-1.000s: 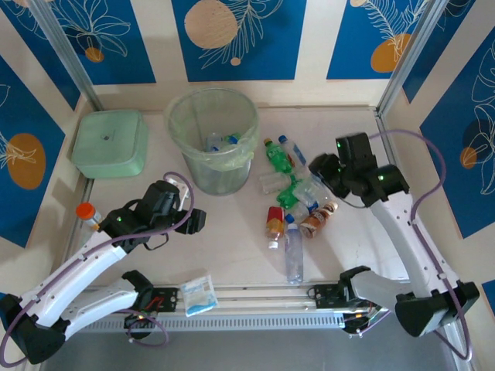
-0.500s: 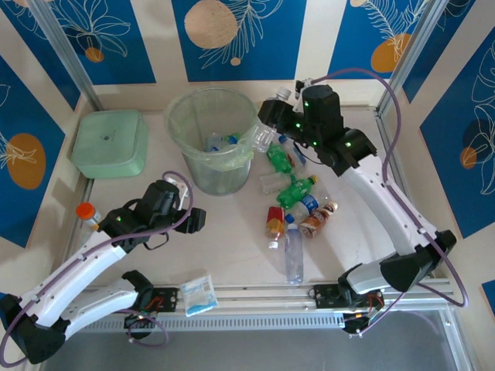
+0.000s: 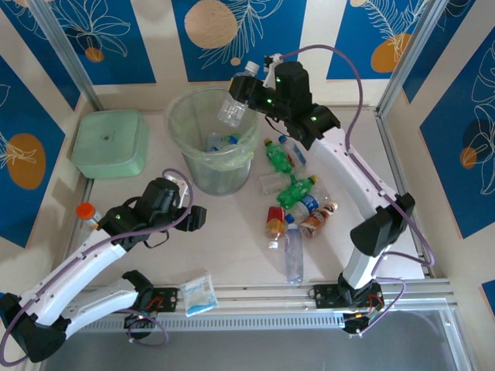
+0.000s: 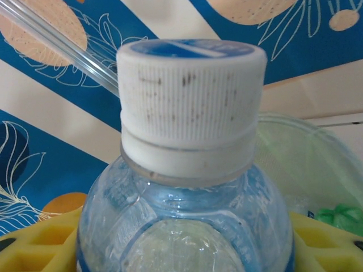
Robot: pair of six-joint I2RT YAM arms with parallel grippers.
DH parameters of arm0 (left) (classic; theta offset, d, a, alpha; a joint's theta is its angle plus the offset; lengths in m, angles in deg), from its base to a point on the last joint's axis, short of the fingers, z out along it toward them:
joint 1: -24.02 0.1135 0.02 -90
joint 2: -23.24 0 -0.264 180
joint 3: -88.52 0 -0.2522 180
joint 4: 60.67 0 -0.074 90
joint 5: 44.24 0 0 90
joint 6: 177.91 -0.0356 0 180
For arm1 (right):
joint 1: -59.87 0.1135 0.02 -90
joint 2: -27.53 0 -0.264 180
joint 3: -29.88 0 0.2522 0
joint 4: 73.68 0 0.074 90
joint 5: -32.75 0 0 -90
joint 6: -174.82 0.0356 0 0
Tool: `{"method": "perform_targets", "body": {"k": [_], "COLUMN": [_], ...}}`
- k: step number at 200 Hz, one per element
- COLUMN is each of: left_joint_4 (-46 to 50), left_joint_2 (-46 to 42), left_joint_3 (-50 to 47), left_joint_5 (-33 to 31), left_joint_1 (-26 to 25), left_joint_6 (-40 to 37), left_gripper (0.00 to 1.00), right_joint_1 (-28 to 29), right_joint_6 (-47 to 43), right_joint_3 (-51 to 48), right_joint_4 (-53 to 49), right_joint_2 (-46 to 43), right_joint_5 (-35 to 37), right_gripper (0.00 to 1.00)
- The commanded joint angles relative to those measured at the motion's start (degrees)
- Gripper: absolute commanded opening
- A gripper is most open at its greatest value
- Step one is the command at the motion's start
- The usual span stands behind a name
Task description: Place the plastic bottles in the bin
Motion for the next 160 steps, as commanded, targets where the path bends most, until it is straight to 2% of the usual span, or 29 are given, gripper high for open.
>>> {"method": "perform_targets", "body": {"k": [1,34,87,160], "left_joint_4": [0.81,1.65,2.57,4.36], "left_joint_2": [-0.73,-1.07,-1.2,-1.34], "left_joint_3": [1.53,1.53,2.63,5.72], "left_joint_5": [0.45,0.18,0.18,-0.26], "left_joint_1": [0.4,0.42,0.41,0.42], "left_joint_6": [0.79,0.57,0.35,-0.11], "left_gripper": [0.78,0.78,0.8,0.8], "right_joint_1": [1.31,2.06,2.41,1.65], "right_joint_6": [-2.37,-2.25,-3.36,-4.87], "right_joint_3": [3.06,4.0,4.13,-0.02], "right_joint_4": [-2.67,-4.16,-5.24,-7.67], "right_joint_2": [3.26,6.01,5.79,-2.18], "right_joint_5": [-0.68,-0.35,0.57,5.16], "right_gripper": [0.59,0.67,0.8,0.79]}}
